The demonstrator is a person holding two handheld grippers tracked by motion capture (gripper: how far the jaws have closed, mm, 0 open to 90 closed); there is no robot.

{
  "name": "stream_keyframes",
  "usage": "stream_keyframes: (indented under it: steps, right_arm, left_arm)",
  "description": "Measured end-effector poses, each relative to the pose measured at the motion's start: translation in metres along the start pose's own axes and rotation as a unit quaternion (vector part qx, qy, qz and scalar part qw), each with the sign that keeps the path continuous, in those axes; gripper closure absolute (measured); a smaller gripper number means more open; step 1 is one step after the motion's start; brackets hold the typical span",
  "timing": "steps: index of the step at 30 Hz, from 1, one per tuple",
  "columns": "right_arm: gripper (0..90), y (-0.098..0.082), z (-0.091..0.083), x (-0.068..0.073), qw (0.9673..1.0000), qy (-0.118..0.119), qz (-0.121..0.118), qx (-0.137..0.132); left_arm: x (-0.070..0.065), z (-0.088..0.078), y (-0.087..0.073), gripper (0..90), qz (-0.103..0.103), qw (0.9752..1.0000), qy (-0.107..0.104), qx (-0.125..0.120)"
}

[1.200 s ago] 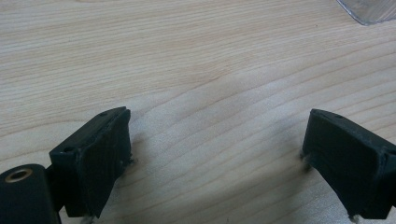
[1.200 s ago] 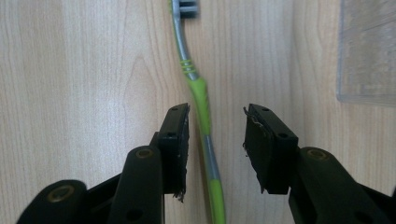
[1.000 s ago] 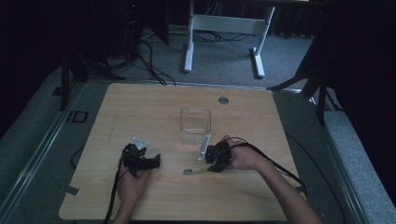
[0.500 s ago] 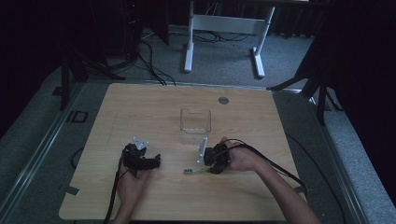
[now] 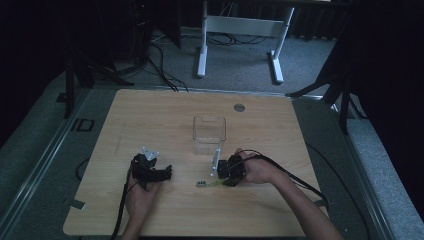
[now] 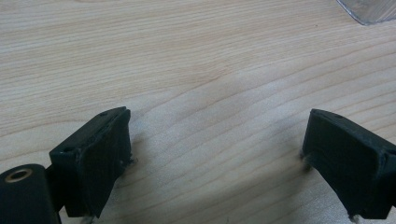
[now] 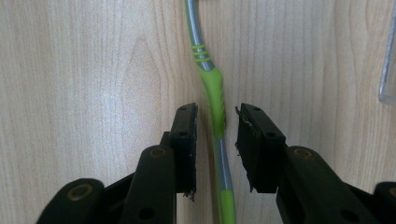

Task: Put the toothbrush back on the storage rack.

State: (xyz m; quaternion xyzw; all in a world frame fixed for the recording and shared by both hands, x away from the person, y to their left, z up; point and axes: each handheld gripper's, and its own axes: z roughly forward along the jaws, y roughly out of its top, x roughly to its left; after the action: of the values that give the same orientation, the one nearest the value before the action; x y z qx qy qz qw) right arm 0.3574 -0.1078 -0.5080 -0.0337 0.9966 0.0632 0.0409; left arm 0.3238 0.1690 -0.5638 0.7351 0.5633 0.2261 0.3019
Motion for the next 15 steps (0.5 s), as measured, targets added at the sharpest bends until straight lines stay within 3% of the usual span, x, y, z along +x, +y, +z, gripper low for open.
stream_keyframes:
  steps: [15]
  right_arm:
    - [75.3,0.0016,0.0060,0.0020,0.9999,0.000,-0.006,0.013]
  left_arm:
    - [0.0000,0.0000,0.0000,8.2,0.000,1.0000,0.000,0.000]
